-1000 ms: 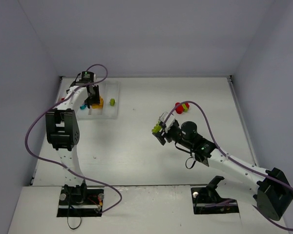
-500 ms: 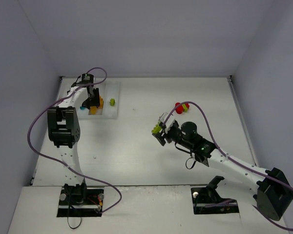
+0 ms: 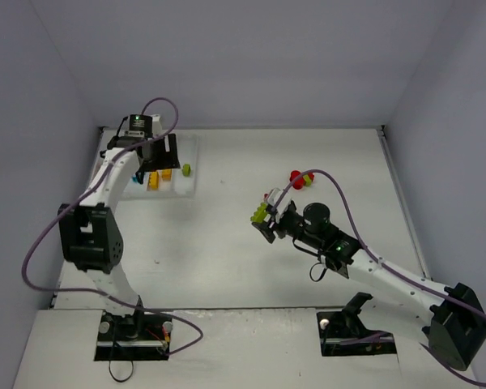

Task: Sort the legos into containers by color

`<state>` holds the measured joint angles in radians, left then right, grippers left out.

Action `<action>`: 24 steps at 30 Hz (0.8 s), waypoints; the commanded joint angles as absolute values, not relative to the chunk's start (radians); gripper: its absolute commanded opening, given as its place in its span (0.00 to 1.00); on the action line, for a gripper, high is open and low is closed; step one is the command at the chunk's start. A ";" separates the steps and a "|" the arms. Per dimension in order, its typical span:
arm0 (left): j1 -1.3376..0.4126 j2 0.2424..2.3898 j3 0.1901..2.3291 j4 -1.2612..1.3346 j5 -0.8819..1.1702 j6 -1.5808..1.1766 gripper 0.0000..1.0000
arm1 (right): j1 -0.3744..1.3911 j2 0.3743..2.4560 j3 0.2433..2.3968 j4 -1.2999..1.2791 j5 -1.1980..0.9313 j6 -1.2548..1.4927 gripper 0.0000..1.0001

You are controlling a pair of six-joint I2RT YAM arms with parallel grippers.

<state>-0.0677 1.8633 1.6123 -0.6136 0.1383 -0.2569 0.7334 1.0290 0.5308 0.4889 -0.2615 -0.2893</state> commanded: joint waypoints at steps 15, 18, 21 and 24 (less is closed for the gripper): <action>-0.451 1.405 1.313 -0.379 0.893 -0.489 0.77 | 0.741 0.999 0.647 0.523 -0.345 -0.348 0.07; -0.472 1.407 1.302 -0.368 0.896 -0.491 0.77 | 0.742 1.000 0.664 0.520 -0.360 -0.350 0.08; -0.505 1.408 1.301 -0.351 0.896 -0.497 0.77 | 0.741 1.009 0.672 0.523 -0.367 -0.345 0.08; -0.526 1.408 1.304 -0.318 0.902 -0.520 0.77 | 0.744 1.015 0.673 0.523 -0.376 -0.339 0.08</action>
<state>-0.5098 1.4418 1.2770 -0.4213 0.8585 -0.4904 0.7349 1.0088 0.6212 0.4591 -0.3466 -0.3405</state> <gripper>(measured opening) 0.773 0.613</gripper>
